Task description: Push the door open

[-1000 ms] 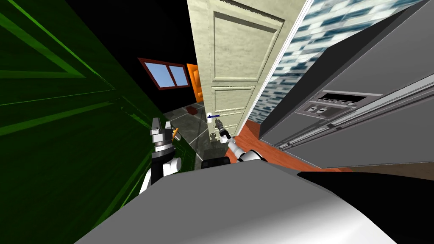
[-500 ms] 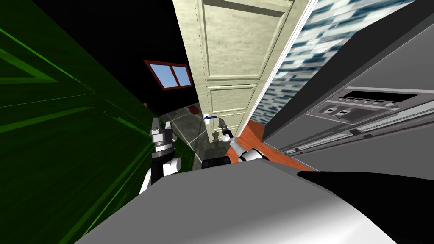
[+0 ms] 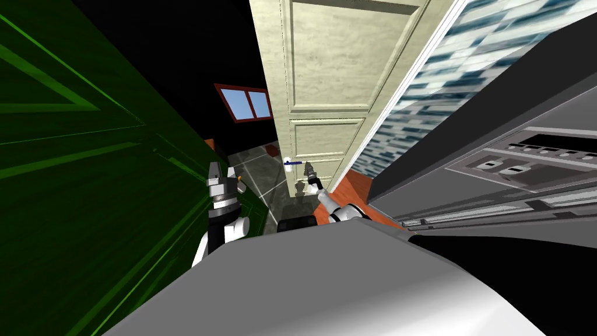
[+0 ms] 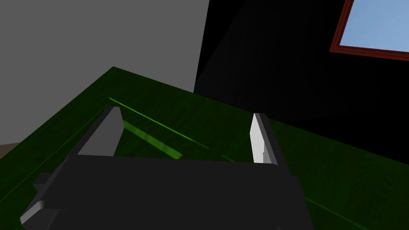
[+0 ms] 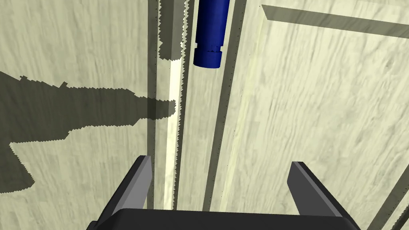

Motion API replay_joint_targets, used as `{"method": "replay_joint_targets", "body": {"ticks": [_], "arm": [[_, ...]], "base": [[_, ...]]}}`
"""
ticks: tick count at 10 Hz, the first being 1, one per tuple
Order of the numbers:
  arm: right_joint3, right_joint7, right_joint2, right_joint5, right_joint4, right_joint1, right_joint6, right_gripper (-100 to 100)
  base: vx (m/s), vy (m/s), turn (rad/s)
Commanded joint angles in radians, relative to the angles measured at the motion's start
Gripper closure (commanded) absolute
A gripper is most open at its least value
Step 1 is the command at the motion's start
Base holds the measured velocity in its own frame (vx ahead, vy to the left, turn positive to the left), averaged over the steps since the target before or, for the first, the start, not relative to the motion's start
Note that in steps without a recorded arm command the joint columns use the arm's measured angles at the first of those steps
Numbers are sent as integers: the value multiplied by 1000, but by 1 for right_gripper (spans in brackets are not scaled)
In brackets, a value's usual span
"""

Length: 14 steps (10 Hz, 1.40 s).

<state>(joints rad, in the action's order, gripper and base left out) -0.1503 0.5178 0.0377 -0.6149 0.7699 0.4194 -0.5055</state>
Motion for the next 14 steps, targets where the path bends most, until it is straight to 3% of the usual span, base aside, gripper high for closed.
{"method": "replay_joint_targets", "body": {"ticks": [1,8,14], "arm": [[6,24,3,-30,-21,11,-21,-100],[41,137,-16,-151,-53,33,-77,-100],[75,250,-86,-272,-85,54,-133,-100]], "base": [[74,-49,100],[56,-25,152],[76,57,213]]}}
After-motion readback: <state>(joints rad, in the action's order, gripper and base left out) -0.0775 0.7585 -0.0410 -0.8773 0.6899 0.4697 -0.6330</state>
